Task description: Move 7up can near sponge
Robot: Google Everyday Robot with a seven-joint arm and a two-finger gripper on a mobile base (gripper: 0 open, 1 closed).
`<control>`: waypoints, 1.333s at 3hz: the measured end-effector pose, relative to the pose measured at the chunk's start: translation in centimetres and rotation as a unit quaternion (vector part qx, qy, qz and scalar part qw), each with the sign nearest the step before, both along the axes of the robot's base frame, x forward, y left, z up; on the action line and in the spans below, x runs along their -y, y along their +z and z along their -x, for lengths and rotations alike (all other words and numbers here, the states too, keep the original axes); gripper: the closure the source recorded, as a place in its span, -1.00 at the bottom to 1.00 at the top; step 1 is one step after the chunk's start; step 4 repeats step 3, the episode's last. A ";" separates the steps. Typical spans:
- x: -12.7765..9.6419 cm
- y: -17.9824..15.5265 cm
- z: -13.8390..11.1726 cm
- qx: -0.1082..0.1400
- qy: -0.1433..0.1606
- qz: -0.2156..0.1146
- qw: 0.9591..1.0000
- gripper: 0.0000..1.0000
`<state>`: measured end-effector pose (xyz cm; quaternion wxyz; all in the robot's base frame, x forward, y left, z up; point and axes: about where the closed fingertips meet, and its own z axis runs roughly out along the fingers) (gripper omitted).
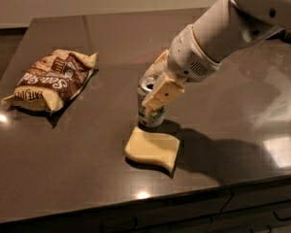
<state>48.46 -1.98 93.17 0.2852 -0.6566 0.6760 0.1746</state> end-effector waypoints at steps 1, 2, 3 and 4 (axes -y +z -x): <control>-0.2 0.1 0.1 0.001 0.001 0.001 1.000 -0.78; -0.3 0.1 0.2 0.001 0.003 0.001 1.000 -1.00; -0.3 0.1 0.2 0.001 0.003 0.001 1.000 -1.00; -0.3 0.1 0.2 0.001 0.003 0.001 1.000 -1.00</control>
Offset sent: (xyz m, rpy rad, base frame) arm -0.0008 0.0013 0.0005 -0.0012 -0.0013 0.0024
